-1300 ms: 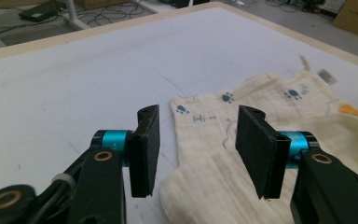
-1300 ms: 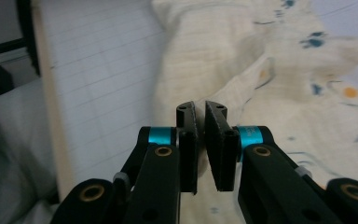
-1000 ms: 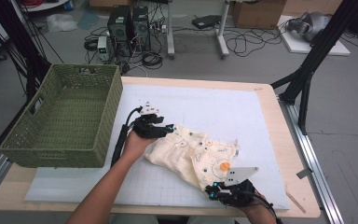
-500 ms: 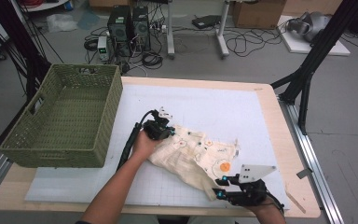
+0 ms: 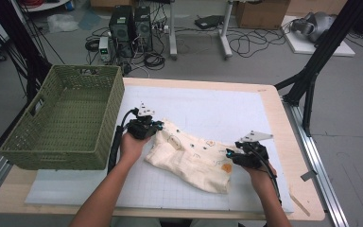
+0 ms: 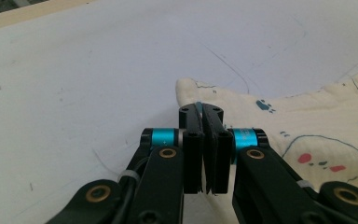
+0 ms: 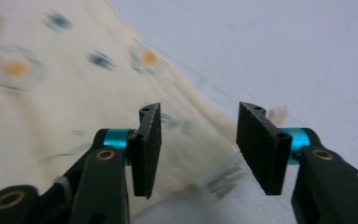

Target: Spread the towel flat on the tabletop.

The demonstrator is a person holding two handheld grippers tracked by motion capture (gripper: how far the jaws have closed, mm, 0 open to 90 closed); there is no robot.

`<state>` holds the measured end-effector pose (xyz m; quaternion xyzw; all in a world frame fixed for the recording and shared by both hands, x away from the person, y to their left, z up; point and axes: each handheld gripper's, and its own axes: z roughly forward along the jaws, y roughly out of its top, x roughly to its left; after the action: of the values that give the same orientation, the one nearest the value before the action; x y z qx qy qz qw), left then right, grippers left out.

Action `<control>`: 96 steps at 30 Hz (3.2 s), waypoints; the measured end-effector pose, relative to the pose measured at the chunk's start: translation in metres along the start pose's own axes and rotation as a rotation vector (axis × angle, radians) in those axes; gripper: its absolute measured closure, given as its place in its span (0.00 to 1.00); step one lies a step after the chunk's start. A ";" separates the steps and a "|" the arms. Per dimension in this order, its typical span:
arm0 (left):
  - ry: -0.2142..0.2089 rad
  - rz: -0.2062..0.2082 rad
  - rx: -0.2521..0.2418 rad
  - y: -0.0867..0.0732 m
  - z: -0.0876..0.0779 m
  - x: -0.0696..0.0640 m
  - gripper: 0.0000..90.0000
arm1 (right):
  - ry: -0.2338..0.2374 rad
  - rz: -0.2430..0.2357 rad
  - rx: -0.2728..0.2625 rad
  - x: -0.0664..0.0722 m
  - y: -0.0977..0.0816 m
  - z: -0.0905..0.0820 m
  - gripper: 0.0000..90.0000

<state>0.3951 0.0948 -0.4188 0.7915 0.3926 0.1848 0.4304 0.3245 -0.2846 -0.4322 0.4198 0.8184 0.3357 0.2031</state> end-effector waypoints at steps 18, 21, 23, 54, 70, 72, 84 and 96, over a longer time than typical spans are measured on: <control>0.079 -0.091 -0.076 -0.002 0.004 0.029 0.97 | -0.085 -0.059 -0.080 -0.033 0.047 0.052 0.95; 0.096 -0.114 -0.060 0.004 0.009 0.036 0.97 | -0.129 -0.047 -0.088 -0.038 0.062 0.061 0.95; 0.114 -0.139 -0.082 0.007 0.012 0.039 0.97 | -0.147 -0.044 -0.098 -0.041 0.071 0.066 0.95; -0.120 -0.080 0.117 -0.018 0.013 0.005 0.83 | 0.155 -0.024 0.007 -0.019 0.046 0.049 0.71; -0.133 -0.035 -0.077 -0.030 -0.041 -0.008 0.98 | 0.124 -0.071 -0.108 -0.008 0.028 0.014 0.95; -0.141 -0.041 -0.094 -0.036 -0.050 -0.011 0.98 | 0.133 -0.078 -0.136 -0.003 0.025 0.004 0.95; -0.198 -0.018 -0.127 -0.065 -0.091 -0.032 0.97 | 0.201 -0.124 -0.222 0.026 -0.009 -0.041 0.95; -0.187 -0.101 -0.154 -0.079 -0.113 -0.028 0.51 | 0.245 -0.142 -0.207 0.038 -0.032 -0.063 0.81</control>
<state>0.2701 0.1587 -0.4195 0.7493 0.3746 0.1177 0.5332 0.2465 -0.2906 -0.4133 0.2938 0.8258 0.4515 0.1670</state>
